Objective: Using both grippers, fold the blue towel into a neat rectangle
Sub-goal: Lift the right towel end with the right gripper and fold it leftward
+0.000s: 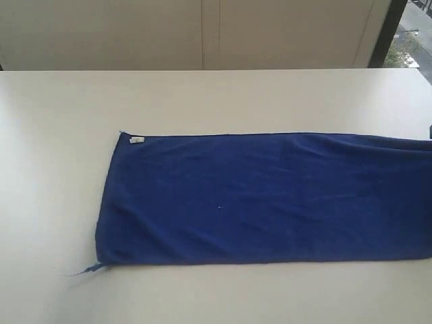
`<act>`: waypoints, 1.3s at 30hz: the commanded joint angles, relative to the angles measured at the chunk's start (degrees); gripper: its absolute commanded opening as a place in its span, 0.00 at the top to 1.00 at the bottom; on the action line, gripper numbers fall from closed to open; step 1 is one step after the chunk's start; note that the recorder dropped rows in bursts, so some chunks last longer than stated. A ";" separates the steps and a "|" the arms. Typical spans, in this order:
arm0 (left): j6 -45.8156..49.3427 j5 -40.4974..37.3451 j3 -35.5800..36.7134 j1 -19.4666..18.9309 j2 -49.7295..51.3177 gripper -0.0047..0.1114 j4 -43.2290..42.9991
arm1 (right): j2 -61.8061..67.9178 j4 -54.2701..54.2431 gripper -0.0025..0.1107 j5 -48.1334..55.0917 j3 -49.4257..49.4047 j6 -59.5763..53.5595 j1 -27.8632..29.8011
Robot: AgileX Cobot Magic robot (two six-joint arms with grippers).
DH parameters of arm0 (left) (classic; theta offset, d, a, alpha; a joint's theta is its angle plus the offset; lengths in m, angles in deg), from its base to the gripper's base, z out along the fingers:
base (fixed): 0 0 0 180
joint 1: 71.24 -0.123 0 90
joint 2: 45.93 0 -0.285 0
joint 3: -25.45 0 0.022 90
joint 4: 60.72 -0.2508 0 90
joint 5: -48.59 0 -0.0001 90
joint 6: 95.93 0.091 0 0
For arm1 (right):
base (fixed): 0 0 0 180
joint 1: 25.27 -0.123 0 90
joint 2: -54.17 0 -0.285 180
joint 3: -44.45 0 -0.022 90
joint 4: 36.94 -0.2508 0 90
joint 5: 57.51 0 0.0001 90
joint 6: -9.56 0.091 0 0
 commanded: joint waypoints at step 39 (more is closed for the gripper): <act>-0.03 -0.47 0.39 -0.06 -0.20 0.96 -0.28 | 6.58 -1.63 0.98 9.40 23.97 0.54 -61.12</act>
